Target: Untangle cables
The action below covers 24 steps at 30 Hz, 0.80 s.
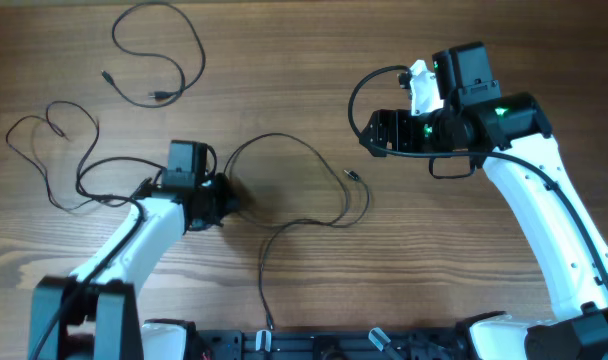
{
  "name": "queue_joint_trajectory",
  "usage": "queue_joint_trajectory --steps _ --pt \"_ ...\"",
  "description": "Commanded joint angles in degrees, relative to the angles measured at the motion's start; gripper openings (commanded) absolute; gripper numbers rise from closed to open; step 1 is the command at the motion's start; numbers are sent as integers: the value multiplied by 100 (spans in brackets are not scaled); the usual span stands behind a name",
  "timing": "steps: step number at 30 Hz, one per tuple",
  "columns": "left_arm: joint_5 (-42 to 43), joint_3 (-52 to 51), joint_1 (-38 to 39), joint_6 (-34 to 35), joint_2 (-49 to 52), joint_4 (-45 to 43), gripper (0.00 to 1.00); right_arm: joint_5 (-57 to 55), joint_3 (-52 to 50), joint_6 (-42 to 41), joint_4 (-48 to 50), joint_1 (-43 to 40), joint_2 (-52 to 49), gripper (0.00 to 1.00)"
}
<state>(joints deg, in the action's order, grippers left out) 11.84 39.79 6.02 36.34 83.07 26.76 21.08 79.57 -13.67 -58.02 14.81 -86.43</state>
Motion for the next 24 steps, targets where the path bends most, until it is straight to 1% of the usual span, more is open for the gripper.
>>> queue_joint_trajectory --steps 1,5,7,9,11,12,13,14,15,17,19,22,24 --pt "-42 1226 -345 -210 -1060 387 4 -46 131 -42 11 -2 114 95" --pt "-42 2299 -872 -450 -1969 723 4 -48 131 -42 13 -2 114 95" --pt "-85 2745 -1298 -468 -2376 743 4 -46 131 -44 7 -2 114 95" --pt "-90 3045 -1757 -664 -2651 737 4 -46 131 -42 7 -2 114 95" --pt "-186 3276 -2319 -927 -2828 704 4 -46 131 -44 4 -2 114 95" --pt "-358 3517 -3025 -1025 -2874 715 4 -24 131 -37 2 -2 114 95" --pt "-356 3672 -3460 -1019 -2872 761 4 -24 131 -35 -11 -2 114 95" --pt "-391 3757 -3705 -1019 -2855 752 4 -22 131 -39 -15 -2 114 95" --pt "-531 3810 -3803 -994 -2833 706 4 -24 131 -33 -31 -2 114 95" --pt "-1405 3834 -3744 -1032 -2682 476 4 -24 131 -20 -31 -2 114 95" --pt "-2188 3834 -3661 -1047 -2430 461 4 -24 131 -24 -17 -2 114 95" --pt "-2771 3834 -3668 -1043 -1847 433 4 -24 131 -22 -17 -2 114 95" --pt "-2983 3834 -3722 -1043 -1349 407 4 -24 131 -2 -33 -2 114 95"
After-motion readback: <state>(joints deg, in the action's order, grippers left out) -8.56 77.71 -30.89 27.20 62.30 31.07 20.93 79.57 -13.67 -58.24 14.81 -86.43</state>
